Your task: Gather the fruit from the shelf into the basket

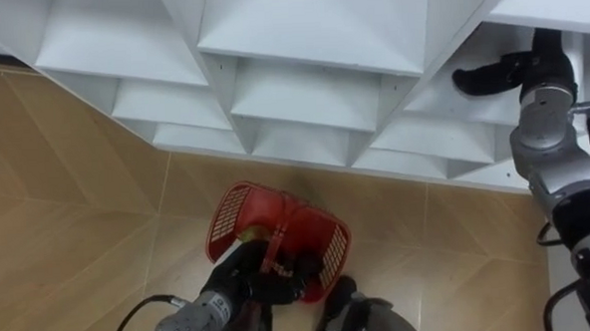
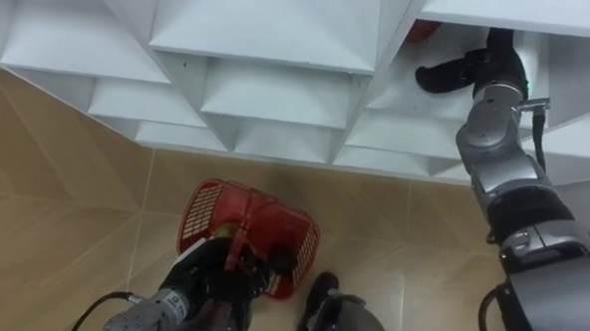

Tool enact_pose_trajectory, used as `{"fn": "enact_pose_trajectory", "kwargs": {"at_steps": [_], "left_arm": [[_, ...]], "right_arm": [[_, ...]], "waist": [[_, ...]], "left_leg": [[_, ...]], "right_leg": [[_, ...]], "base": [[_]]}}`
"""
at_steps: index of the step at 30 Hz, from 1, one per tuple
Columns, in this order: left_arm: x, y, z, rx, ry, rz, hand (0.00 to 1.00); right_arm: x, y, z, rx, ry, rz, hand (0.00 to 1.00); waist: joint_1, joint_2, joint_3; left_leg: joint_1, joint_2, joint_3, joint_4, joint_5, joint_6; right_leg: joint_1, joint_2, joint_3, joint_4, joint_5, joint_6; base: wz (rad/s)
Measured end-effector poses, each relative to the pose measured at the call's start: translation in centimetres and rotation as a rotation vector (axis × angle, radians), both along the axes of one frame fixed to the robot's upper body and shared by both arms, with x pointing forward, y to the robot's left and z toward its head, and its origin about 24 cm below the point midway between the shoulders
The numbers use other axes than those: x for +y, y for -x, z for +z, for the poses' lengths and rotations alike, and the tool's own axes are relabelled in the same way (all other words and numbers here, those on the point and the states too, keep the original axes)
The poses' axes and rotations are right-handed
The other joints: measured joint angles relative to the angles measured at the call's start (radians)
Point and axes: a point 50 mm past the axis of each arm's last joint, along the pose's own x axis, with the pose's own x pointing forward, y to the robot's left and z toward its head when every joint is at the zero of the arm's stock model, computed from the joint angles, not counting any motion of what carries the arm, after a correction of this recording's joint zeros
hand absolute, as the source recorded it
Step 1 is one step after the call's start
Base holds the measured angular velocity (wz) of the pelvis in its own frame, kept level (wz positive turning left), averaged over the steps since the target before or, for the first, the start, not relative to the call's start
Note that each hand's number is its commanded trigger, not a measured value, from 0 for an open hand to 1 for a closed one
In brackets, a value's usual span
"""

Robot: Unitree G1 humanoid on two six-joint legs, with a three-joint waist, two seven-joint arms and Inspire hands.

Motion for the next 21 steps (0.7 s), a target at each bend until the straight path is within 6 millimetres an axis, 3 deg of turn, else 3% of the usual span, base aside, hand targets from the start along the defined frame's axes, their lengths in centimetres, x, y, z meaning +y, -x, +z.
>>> {"fn": "enact_pose_trajectory", "kwargs": {"at_steps": [21], "left_arm": [[-0.25,0.18,-0.12,0.007,0.0,0.005,1.0]], "right_arm": [[0.72,-0.04,-0.68,0.05,0.006,0.038,0.0]], "waist": [[0.009,-0.004,0.0003]], "left_leg": [[0.015,0.007,0.002,-0.002,0.0,0.001]], "right_leg": [[0.023,0.01,0.0,-0.02,0.011,0.002]], "base": [[0.0]]}}
